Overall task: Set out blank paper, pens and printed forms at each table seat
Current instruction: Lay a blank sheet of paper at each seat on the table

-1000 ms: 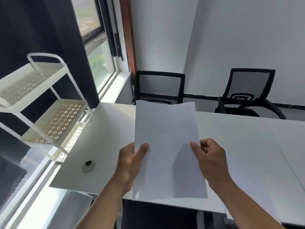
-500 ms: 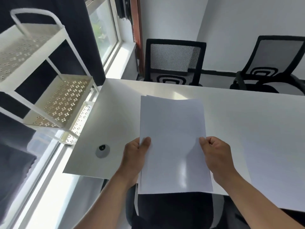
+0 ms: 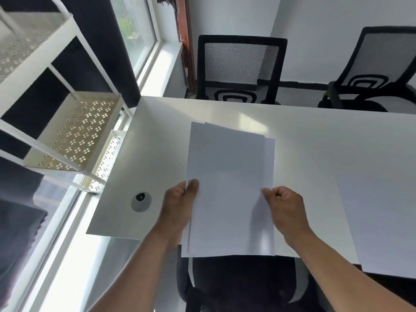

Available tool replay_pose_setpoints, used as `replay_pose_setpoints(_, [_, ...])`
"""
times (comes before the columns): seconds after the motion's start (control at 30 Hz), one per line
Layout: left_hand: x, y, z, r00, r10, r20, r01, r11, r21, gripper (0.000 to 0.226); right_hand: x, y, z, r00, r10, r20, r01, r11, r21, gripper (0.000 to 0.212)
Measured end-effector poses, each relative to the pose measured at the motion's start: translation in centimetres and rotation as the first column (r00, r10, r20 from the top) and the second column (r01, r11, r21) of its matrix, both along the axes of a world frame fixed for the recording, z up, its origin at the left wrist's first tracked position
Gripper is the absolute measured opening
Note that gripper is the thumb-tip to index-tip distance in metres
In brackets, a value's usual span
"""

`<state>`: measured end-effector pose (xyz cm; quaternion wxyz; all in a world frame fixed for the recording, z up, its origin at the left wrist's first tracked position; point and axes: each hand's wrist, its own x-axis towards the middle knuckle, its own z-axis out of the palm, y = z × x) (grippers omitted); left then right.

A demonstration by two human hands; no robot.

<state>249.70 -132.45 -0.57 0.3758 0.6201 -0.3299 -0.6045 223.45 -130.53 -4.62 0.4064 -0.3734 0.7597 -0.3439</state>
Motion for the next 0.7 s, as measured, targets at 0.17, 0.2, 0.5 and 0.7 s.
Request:
replay_pose_setpoints(0.17, [1.6,-1.0,-0.3,0.997,0.074,0.039,-0.073,0.997,-0.011,0.032,-1.4,0.2,-1.6,0.996,-0.044,-0.073,0.047,0.998,0.033,0.044])
replay_pose_setpoints(0.2, [1.8,-1.2,-0.2,0.996,0.081,0.034,-0.081,0.997,-0.011,0.031,-1.8,0.3,-2.0,0.995,-0.044,-0.085,0.048,0.998,0.041,0.044])
replay_pose_setpoints(0.5, [2.4,-2.1,0.4,0.993,0.111,0.03,-0.108,0.989,-0.103,0.039,-2.9,1.4,-5.7,0.956,0.062,-0.286,-0.021,0.989,0.144,0.045])
replay_pose_setpoints(0.7, [3.1,-2.5,1.5,0.984,0.151,0.097,-0.142,0.986,-0.09,0.027,-2.7,0.9,-6.4,0.93,0.101,-0.353,-0.033,0.98,0.195,0.046])
